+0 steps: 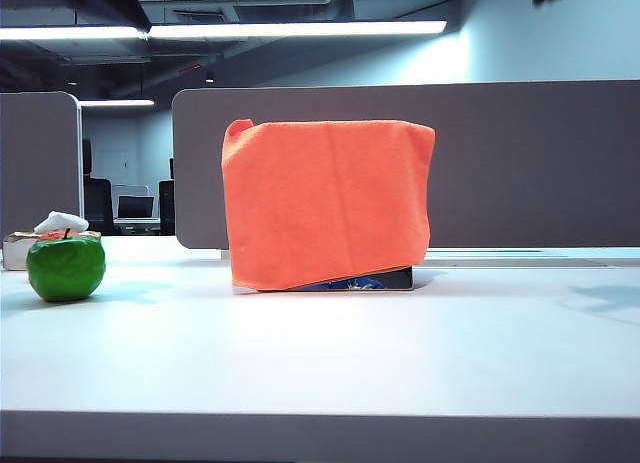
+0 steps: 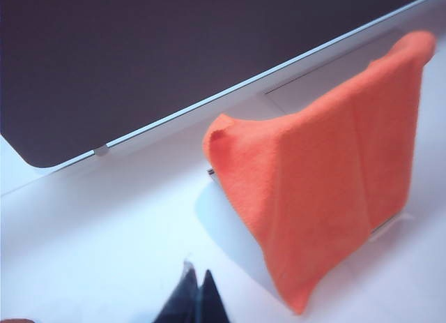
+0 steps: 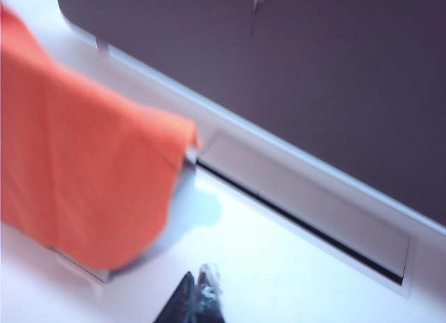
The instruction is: Pick up the cloth from the table and use it to cover the mirror.
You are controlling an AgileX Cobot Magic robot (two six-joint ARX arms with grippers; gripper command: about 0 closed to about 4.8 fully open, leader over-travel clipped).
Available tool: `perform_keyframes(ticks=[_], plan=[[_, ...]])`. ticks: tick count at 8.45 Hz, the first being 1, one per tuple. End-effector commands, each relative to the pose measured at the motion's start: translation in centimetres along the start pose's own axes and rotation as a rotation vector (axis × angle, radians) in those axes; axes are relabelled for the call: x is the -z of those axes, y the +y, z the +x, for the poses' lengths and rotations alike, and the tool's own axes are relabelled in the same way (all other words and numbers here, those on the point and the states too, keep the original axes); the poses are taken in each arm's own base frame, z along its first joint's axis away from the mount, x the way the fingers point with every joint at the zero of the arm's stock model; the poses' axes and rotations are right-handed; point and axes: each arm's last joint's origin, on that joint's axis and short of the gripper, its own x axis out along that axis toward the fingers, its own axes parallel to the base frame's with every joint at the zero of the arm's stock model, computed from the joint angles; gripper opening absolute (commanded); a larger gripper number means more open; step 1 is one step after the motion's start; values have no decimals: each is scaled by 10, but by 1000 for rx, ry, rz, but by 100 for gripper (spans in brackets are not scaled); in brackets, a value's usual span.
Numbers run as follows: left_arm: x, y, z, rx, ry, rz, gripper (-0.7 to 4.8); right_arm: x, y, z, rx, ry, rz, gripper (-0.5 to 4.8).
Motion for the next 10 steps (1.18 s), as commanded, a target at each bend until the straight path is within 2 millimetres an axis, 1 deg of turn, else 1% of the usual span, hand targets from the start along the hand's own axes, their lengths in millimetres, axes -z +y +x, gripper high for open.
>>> perform_keyframes(ticks=[1,2,3,4,5,6,7,8,9,10], plan=[[-11,-10,-24,-14,-32,-64,-5,-3,13,-40,53,-59,17,-2],[-13,-18,-41,-56,-47,-51,-5,10,24,-65,122,-73,26,-2],[-13,-22,-48,-74,-53,-52,-5,18,30,-74,147,-96,37,-2],[-12,-27,-57,-85,-84,-77,-5,35,41,-88,172,-170,82,-2],[-10,-29,-61,-97,-97,-87,-5,43,45,-93,184,-200,103,-2],[7,-44,-77,-126,-171,-130,-5,83,67,-118,232,-319,127,-2],[18,-51,-83,-142,-184,-134,-5,96,74,-127,237,-342,120,-2],[59,-74,-100,-166,-214,-125,-5,130,93,-145,252,-445,86,-2],[75,-84,-108,-169,-245,-140,-5,143,98,-149,262,-461,84,-2],[82,-88,-111,-171,-261,-144,-5,149,101,-151,264,-468,83,-2]])
